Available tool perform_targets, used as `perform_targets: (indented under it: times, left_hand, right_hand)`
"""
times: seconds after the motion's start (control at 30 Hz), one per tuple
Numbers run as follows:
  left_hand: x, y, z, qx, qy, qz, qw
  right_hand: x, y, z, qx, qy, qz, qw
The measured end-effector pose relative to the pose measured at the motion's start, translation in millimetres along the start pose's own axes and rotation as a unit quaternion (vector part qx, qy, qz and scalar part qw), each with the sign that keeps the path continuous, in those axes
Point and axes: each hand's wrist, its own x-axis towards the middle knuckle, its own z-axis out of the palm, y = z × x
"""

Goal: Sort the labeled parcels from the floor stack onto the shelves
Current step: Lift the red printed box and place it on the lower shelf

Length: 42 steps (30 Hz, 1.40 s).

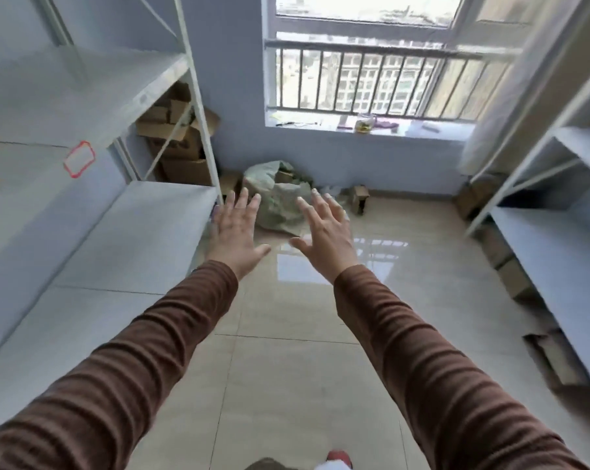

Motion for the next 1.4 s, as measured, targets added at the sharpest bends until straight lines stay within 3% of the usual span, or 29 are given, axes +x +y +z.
perform_targets:
  times: [0.33, 0.8, 1.4]
  left_hand:
    - [-48.4, 257.2, 46.8, -0.001, -0.076, 0.24, 0.968]
    - [-253.5, 590.5, 110.2, -0.035, -0.146, 0.459, 0.876]
    - [-278.0, 859.1, 176.0, -0.069, -0.184, 0.58, 0.791]
  right_hand:
    - [-204.5, 158.3, -106.7, -0.064, 0.025, 0.254, 0.965]
    - [-538.8, 326.1, -248.0, -0.114, 0.03, 0.472, 0.874]
    - [-678.5, 484.4, -316.7, -0.147, 0.064, 0.62, 0.768]
